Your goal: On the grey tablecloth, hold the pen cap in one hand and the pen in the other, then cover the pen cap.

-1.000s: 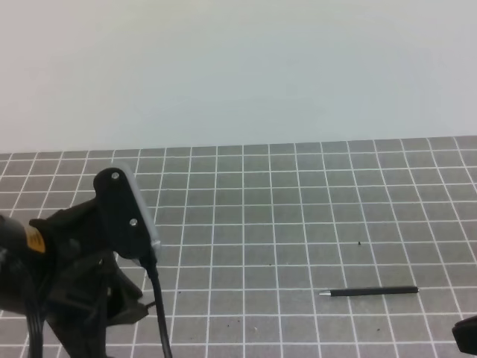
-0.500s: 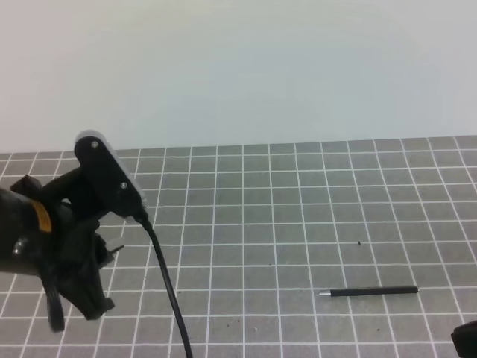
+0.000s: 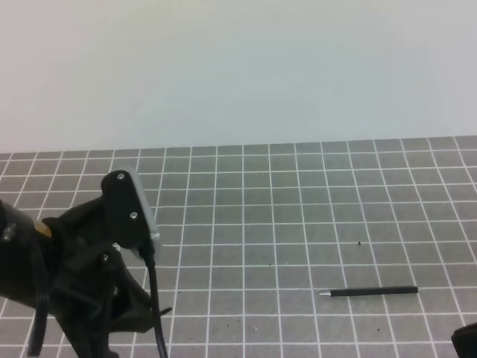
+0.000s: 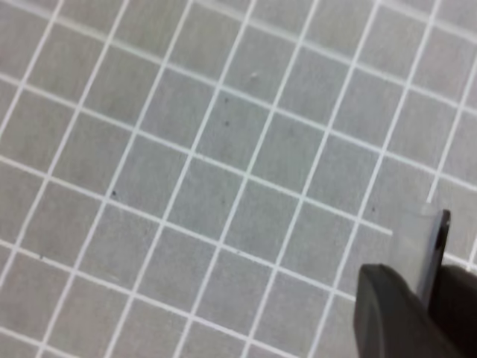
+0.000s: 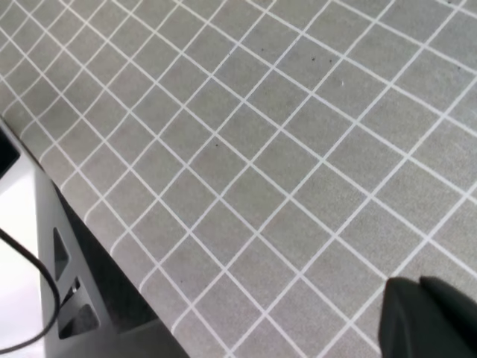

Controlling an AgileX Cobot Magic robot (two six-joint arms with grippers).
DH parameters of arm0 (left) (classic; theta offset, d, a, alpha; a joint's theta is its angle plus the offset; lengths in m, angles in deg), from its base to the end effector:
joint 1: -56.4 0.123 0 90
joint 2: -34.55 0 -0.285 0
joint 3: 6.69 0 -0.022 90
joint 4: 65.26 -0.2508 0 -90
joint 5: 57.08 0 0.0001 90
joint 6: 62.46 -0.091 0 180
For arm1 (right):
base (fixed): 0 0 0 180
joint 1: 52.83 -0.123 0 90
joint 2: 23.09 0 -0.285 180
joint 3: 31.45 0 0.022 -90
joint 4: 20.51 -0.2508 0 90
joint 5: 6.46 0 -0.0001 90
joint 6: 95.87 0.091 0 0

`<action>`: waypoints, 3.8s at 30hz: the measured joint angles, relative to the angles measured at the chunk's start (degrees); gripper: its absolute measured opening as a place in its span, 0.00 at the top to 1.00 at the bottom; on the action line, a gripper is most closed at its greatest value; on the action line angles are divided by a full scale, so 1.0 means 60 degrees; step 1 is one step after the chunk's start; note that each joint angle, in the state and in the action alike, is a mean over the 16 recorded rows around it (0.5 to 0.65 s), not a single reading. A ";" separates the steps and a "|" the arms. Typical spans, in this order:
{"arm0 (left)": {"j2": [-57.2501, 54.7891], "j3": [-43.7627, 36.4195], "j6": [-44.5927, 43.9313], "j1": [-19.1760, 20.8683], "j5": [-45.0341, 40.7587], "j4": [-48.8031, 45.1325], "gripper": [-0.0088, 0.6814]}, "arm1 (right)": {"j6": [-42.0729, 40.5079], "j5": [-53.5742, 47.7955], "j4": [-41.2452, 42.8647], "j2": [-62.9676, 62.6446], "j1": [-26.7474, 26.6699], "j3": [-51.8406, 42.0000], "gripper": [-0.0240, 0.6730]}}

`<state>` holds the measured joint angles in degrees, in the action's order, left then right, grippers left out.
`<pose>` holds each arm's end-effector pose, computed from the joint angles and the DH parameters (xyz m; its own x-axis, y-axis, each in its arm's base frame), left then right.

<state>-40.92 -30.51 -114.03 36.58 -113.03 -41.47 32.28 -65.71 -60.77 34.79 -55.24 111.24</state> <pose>0.1953 -0.1028 0.3038 -0.3790 0.7493 -0.5430 0.8783 0.4761 0.0439 0.1388 0.0565 0.2999 -0.5793 -0.4207 -0.6981 -0.6949 0.7026 0.1531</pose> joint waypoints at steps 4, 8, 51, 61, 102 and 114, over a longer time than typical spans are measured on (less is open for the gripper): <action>-0.0016 0.0000 0.0027 0.0002 -0.0066 0.0002 0.88 | 0.0000 -0.0010 0.0000 0.0000 0.0000 0.0000 0.97; -0.0020 0.0000 0.0847 0.0002 0.0267 -0.0627 0.88 | 0.0000 -0.0020 0.0000 0.0000 0.0000 0.0000 0.97; -0.0017 0.0000 -0.0515 0.0001 0.0371 0.0684 0.89 | -0.0129 0.0743 -0.0080 0.0064 0.0000 0.0000 0.97; -0.0020 0.0000 -0.0552 -0.0003 0.0364 0.0657 0.88 | -0.0209 0.0635 -0.0109 0.0470 0.0000 0.0000 0.97; -0.0020 0.0000 -0.0541 -0.0014 0.0044 0.0657 0.88 | -0.0950 0.2055 0.0039 -0.1039 0.0000 0.0000 0.97; -0.0020 0.0000 -0.0530 -0.0014 -0.0041 0.0689 0.88 | -0.0906 0.2092 -0.0148 -0.0774 0.0000 0.0000 0.97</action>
<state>-41.04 -30.51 -117.20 36.50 -113.28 -37.34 26.84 -53.16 -61.65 30.15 -55.24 111.24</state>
